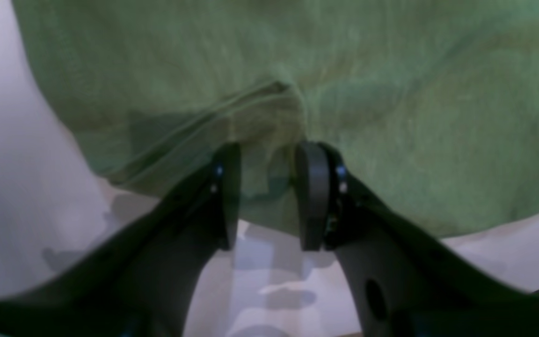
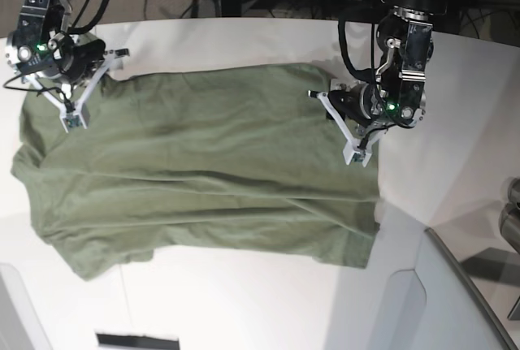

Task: Layout the t-shirt on the table in an organized manner, then fold the t-shirt properly
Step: 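Pull the shoulder edges apart with both grippers to straighten the shirt, then lift the shirt edge with the right gripper and drag it inward, then release the shirt and move both grippers to its side edges, then move both grippers to the shirt's shoulder corners and grasp them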

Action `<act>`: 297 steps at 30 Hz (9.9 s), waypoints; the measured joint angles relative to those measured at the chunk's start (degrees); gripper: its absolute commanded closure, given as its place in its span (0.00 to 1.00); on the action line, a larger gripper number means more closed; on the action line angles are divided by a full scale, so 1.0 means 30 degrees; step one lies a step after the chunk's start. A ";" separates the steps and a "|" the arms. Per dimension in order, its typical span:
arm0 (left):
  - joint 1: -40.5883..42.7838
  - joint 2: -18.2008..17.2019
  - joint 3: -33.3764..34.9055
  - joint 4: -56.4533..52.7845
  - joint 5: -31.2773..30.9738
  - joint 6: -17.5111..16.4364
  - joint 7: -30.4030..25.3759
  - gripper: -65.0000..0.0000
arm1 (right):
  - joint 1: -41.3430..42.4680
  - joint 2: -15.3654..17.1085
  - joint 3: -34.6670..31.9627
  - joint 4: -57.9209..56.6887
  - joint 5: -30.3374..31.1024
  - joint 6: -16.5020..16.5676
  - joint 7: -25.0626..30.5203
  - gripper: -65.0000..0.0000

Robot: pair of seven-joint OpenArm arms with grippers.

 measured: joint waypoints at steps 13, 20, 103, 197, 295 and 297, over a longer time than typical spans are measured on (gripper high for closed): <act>0.0109 0.0590 -0.0277 0.0029 0.0000 0.0000 0.0007 0.70 | 0.0000 0.0000 0.0000 0.0000 0.0000 0.0000 0.0000 1.00; 0.0044 0.0911 -0.0299 -0.0175 -0.0051 -0.0007 0.0000 0.70 | 0.0015 0.0007 0.0000 -0.0393 0.0007 0.0000 0.0044 1.00; 0.8633 -0.2878 -0.0262 0.8189 0.0109 -0.0073 0.0240 0.88 | 0.4000 0.0029 -0.6521 -0.5530 0.0007 0.0000 -0.0561 1.00; -0.7176 -0.1537 -0.1260 -1.1540 0.0080 0.0015 -0.7628 0.88 | 1.5431 0.5778 -0.1821 -2.5478 0.0036 -0.0153 1.1475 1.00; 0.0954 0.2310 -1.4600 -0.4911 -0.7118 -0.6441 -0.7184 0.08 | 0.2441 -0.0517 1.0003 0.1020 0.5566 0.0146 -0.3621 0.19; 0.0954 0.2229 -1.3799 -0.5042 -0.7038 -0.6419 -0.7446 0.23 | 0.2441 -0.0233 1.0003 0.1020 0.5603 0.0146 -0.3636 0.19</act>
